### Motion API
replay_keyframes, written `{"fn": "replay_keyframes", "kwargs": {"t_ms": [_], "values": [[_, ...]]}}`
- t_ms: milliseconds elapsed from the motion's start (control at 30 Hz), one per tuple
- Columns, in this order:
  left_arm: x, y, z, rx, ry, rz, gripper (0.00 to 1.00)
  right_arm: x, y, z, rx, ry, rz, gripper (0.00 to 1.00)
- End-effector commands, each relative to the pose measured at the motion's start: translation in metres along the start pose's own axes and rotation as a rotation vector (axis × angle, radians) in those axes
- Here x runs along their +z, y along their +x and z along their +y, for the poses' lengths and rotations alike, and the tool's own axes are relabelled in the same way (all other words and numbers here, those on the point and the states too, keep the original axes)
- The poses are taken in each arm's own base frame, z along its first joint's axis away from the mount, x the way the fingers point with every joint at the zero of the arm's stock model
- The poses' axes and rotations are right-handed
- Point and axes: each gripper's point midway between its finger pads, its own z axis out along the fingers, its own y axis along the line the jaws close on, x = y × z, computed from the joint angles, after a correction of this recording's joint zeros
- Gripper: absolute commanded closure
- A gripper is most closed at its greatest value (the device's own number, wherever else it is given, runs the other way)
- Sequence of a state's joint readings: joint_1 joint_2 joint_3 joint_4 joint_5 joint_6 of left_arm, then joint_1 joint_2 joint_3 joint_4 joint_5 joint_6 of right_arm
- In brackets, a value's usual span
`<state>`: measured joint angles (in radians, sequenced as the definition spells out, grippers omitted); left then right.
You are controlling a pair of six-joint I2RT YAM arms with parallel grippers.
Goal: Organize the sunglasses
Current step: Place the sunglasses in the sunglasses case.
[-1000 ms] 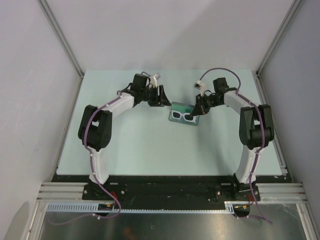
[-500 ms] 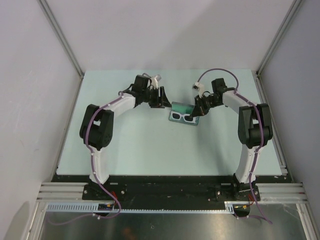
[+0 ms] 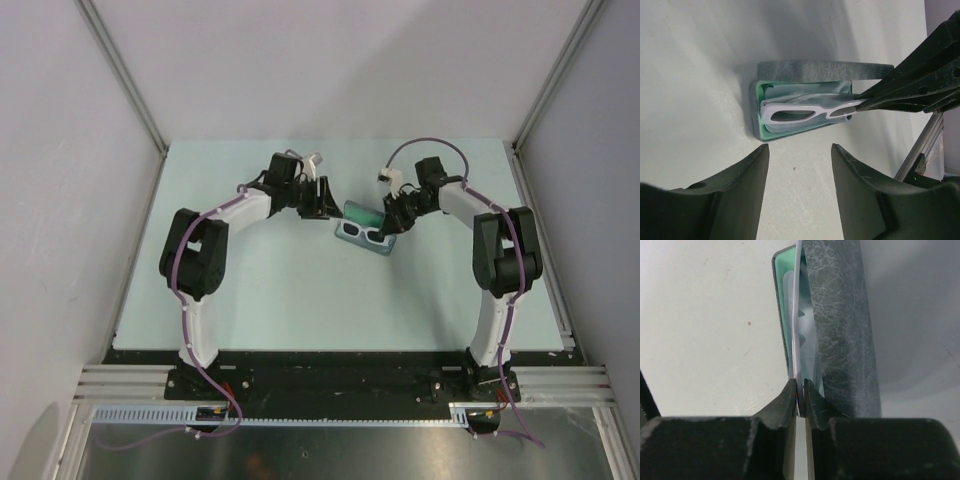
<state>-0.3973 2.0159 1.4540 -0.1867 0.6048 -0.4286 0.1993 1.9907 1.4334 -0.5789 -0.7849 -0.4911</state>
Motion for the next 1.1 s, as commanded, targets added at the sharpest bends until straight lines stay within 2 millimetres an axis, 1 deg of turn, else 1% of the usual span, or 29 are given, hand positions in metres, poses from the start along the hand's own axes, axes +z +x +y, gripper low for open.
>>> {"fn": "replay_keyframes", "kwargs": {"t_ms": [0,167,233,400,433,467,533,567,633,667,700,767,867,933,1067], "values": [[-0.003,-0.003,-0.009,0.015,0.013,-0.020,0.42,0.002,0.000,-0.025,-0.043,0.140,0.026,0.87],[-0.004,-0.001,-0.007,0.012,0.007,-0.020,0.43,-0.002,0.000,-0.027,-0.027,0.174,0.033,0.81],[-0.003,0.000,-0.007,0.011,0.002,-0.022,0.42,-0.004,-0.004,-0.024,-0.018,0.186,0.018,0.80],[0.004,-0.004,0.000,-0.003,-0.065,-0.051,0.43,-0.004,-0.015,-0.013,-0.013,0.223,-0.011,0.81],[0.006,-0.007,0.003,-0.001,-0.091,-0.068,0.43,-0.006,-0.020,-0.010,-0.025,0.231,-0.021,0.82],[0.009,-0.008,0.000,0.010,-0.089,-0.077,0.43,-0.006,-0.022,-0.010,-0.029,0.251,-0.020,0.83],[0.012,-0.013,-0.004,0.013,-0.091,-0.098,0.41,-0.002,-0.029,-0.002,-0.059,0.264,-0.024,0.83],[0.014,-0.014,-0.009,0.021,-0.084,-0.105,0.40,-0.004,-0.032,-0.002,-0.066,0.289,-0.029,0.84],[0.018,-0.015,-0.011,0.012,-0.091,-0.110,0.39,-0.002,-0.038,0.002,-0.060,0.291,-0.043,0.84],[0.020,-0.017,-0.004,-0.001,-0.129,-0.126,0.38,-0.003,-0.039,0.003,-0.057,0.294,-0.048,0.84],[0.021,-0.016,-0.002,-0.024,-0.142,-0.132,0.38,-0.002,-0.040,0.004,-0.047,0.296,-0.049,0.84],[0.021,-0.012,0.011,-0.065,-0.196,-0.143,0.38,-0.002,-0.039,0.003,-0.038,0.312,-0.044,0.84],[0.022,-0.007,0.019,-0.089,-0.227,-0.142,0.39,0.000,-0.033,0.002,-0.013,0.321,-0.026,0.85],[0.026,-0.003,0.020,-0.094,-0.220,-0.128,0.39,0.000,-0.032,0.001,-0.012,0.338,-0.016,0.85],[0.037,0.007,0.018,-0.082,-0.213,-0.096,0.39,0.003,-0.039,0.005,-0.042,0.353,-0.030,0.84]]}}
